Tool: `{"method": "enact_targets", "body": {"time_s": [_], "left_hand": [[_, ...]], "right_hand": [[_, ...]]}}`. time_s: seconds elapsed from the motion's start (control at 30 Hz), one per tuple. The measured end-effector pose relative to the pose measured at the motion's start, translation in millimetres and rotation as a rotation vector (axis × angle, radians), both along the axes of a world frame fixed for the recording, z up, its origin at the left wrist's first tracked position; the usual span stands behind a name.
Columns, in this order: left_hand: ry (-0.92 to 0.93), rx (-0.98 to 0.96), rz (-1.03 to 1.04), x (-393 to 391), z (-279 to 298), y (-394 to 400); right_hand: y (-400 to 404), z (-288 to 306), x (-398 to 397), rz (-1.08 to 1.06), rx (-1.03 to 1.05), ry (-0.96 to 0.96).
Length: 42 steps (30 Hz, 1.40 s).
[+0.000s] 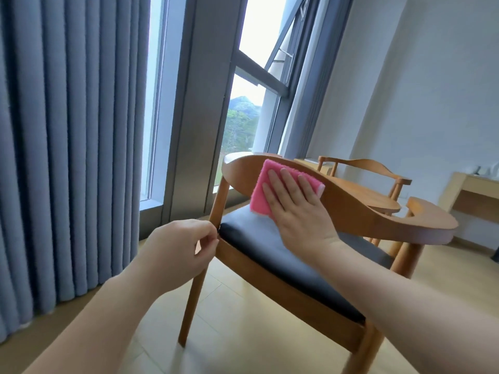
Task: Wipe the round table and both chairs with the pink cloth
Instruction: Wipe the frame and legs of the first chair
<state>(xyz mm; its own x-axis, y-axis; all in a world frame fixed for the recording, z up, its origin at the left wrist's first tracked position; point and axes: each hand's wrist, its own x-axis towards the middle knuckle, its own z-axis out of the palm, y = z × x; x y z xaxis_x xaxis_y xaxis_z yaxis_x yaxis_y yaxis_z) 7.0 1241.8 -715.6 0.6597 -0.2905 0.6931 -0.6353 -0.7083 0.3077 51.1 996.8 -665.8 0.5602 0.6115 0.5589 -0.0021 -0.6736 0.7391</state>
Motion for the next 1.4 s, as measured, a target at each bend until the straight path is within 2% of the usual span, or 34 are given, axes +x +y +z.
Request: {"method": "enact_targets", "body": {"time_s": [0.23,0.53,0.7,0.87,1.13,1.4], "left_hand": [[0.023,-0.054,0.099,6,-10,35],[0.082,-0.13,0.155,32,-28,63],[0.073,-0.168,0.14,42,-31,66],[0.051,-0.153,0.125,44,-31,64],[0.03,-0.118,0.038,39,-26,33],[-0.008,-0.077,-0.055,29,-15,-7]], "right_hand": [[73,-8,48,-0.121,0.05,0.156],[138,-3,92,-0.412,-0.059,0.106],[154,0,108,-0.482,-0.048,0.134],[145,2,104,-0.428,-0.055,0.165],[87,10,56,-0.174,0.008,0.214],[-9,8,-4,0.004,0.021,-0.014]]}}
